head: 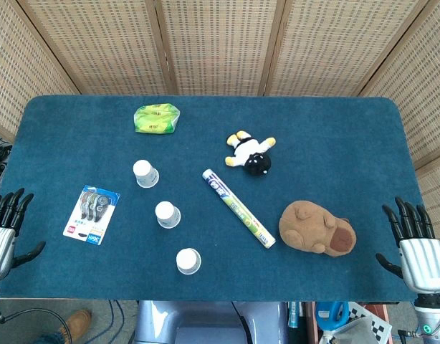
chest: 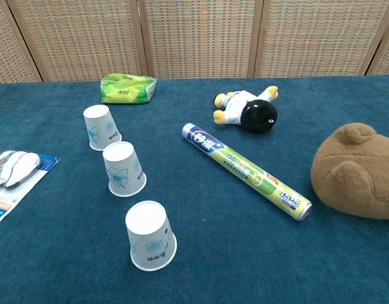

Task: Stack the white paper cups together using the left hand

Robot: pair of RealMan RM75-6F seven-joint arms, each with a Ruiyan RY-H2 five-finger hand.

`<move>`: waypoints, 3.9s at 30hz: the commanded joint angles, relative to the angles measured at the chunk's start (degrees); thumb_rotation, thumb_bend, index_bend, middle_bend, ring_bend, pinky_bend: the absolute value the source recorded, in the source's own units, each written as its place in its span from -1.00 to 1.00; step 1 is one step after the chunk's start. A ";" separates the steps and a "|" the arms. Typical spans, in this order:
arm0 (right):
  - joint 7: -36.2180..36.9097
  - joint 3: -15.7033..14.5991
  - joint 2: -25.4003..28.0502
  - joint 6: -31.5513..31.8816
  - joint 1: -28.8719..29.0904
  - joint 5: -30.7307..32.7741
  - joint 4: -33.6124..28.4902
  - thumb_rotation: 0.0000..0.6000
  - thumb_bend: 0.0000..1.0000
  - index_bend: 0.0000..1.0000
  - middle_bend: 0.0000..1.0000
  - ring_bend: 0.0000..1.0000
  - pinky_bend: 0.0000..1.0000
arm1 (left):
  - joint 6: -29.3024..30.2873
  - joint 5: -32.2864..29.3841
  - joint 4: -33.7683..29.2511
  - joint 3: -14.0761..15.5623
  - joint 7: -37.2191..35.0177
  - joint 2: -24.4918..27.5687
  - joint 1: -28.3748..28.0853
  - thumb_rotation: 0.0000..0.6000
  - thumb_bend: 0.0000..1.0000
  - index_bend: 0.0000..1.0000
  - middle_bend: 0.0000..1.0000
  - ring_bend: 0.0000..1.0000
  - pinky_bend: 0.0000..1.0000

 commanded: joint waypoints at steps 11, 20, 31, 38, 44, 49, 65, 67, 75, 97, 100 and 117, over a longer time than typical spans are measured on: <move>0.24 0.11 0.29 -0.39 0.27 -0.14 -0.38 1.00 -1.00 -1.00 -1.00 -1.00 -1.00 | -1.33 7.82 -0.94 3.59 -1.76 0.87 -1.53 1.00 -0.55 -1.00 -1.00 -1.00 -1.00; 0.85 0.74 0.65 -0.59 0.35 0.83 -0.51 1.00 -1.00 -1.00 -1.00 -1.00 -1.00 | -10.31 26.55 -3.45 6.77 4.29 -0.14 -11.99 1.00 -0.55 -1.00 -1.00 -1.00 -0.99; 1.03 1.20 0.66 -1.21 0.58 1.81 -0.14 1.00 -1.00 -1.00 -1.00 -1.00 -1.00 | -28.17 23.27 -9.75 3.25 8.56 -6.00 -22.99 1.00 -0.54 -0.94 -1.00 -0.89 -0.81; 1.75 1.68 0.74 -1.99 0.82 3.02 0.29 1.00 -1.00 -1.00 -1.00 -1.00 -1.00 | -37.88 13.82 -8.83 -0.44 13.52 -12.66 -27.31 1.00 -0.54 -0.73 -0.83 -0.74 -0.67; 2.15 1.96 0.75 -2.41 0.97 3.72 0.44 1.00 -1.00 -1.00 -1.00 -1.00 -1.00 | -41.23 9.34 -6.19 -1.01 17.11 -16.77 -29.25 1.00 -0.54 -0.54 -0.62 -0.59 -0.52; 2.70 2.10 0.85 -2.54 0.93 4.21 0.54 1.00 -1.00 -1.00 -1.00 -1.00 -1.00 | -41.21 7.55 -4.24 -1.13 19.05 -19.84 -30.38 1.00 -0.54 -0.36 -0.38 -0.43 -0.44; 3.09 1.94 1.04 -2.92 1.04 4.24 0.47 1.00 -1.00 -1.00 -1.00 -1.00 -1.00 | -34.21 4.80 -13.57 -3.68 16.43 -12.93 -31.13 1.00 -0.54 -0.14 -0.15 -0.24 -0.32; 3.00 1.88 1.02 -2.93 1.03 4.20 0.38 1.00 -1.00 -1.00 -1.00 -1.00 -1.00 | -33.19 3.78 -15.79 -4.86 16.52 -10.38 -30.99 1.00 -0.54 -0.14 -0.15 -0.24 -0.32; 2.73 1.84 0.96 -3.03 1.02 4.32 0.24 1.00 -1.00 -1.00 -1.00 -1.00 -1.00 | -29.96 -0.88 -19.40 -8.50 16.21 -2.47 -30.14 1.00 -0.54 -0.14 -0.15 -0.24 -0.32; 2.54 2.05 0.78 -3.99 1.34 5.36 0.44 1.00 -1.00 -1.00 -1.00 -1.00 -1.00 | -33.12 -9.22 -6.85 -6.80 11.54 -8.29 -33.20 1.00 -0.54 -0.14 -0.15 -0.24 -0.36; 2.64 2.07 0.80 -4.06 1.37 5.42 0.45 1.00 -1.00 -1.00 -1.00 -1.00 -1.00 | -33.02 -9.78 -6.51 -6.56 12.28 -8.58 -33.37 1.00 -0.54 -0.14 -0.15 -0.24 -0.37; 2.89 2.03 0.90 -4.29 1.42 5.64 0.50 1.00 -1.00 -1.00 -1.00 -1.00 -1.00 | -32.26 -12.53 -10.31 -7.52 11.96 -4.66 -34.22 1.00 -0.54 -1.00 -1.00 -1.00 -0.98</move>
